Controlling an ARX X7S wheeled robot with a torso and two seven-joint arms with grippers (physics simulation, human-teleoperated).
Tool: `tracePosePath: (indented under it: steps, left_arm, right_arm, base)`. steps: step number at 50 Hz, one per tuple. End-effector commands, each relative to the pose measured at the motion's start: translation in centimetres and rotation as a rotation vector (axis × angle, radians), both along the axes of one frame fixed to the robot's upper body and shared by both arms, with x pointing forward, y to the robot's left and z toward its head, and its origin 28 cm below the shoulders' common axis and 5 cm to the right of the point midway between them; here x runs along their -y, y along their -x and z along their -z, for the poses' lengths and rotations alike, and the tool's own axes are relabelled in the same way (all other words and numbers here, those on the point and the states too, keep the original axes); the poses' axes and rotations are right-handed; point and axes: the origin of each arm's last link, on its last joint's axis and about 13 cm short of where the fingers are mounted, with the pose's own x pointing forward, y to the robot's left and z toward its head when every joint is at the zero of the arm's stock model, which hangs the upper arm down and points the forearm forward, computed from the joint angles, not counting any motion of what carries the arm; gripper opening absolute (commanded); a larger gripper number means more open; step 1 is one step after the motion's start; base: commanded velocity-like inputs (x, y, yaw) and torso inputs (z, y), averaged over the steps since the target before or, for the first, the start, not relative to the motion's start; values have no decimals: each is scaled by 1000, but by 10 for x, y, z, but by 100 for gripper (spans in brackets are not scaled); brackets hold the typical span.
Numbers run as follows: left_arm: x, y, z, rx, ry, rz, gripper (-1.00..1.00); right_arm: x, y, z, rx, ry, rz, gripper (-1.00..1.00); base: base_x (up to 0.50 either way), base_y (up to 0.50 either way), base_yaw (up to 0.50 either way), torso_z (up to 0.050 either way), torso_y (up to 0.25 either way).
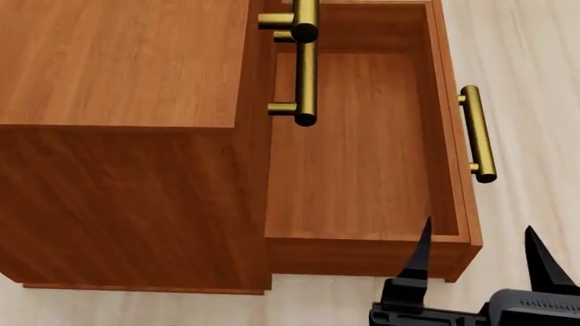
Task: Put the bowl in the bottom drawer of the cabinet.
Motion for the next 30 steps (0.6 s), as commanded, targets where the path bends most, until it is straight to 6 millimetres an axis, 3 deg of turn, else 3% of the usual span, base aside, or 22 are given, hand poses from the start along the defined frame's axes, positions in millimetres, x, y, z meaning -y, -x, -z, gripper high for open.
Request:
tracePosePath:
  steps: [1,17,30]
  left_arm:
    - [1,0,0,-2,2,5,100]
    - [1,-1,3,-1,7,9,100]
    - [1,-2,2,2,8,16,100]
  right_arm:
    - [6,6,-10,-17,21,30,100]
    - [31,28,-42,-106,32,206,100]
    - [47,44,-79,-179,56,248,100]
  base:
    - [0,0,0,0,0]
    - [0,0,0,0,0]
    - [0,0,0,0,0]
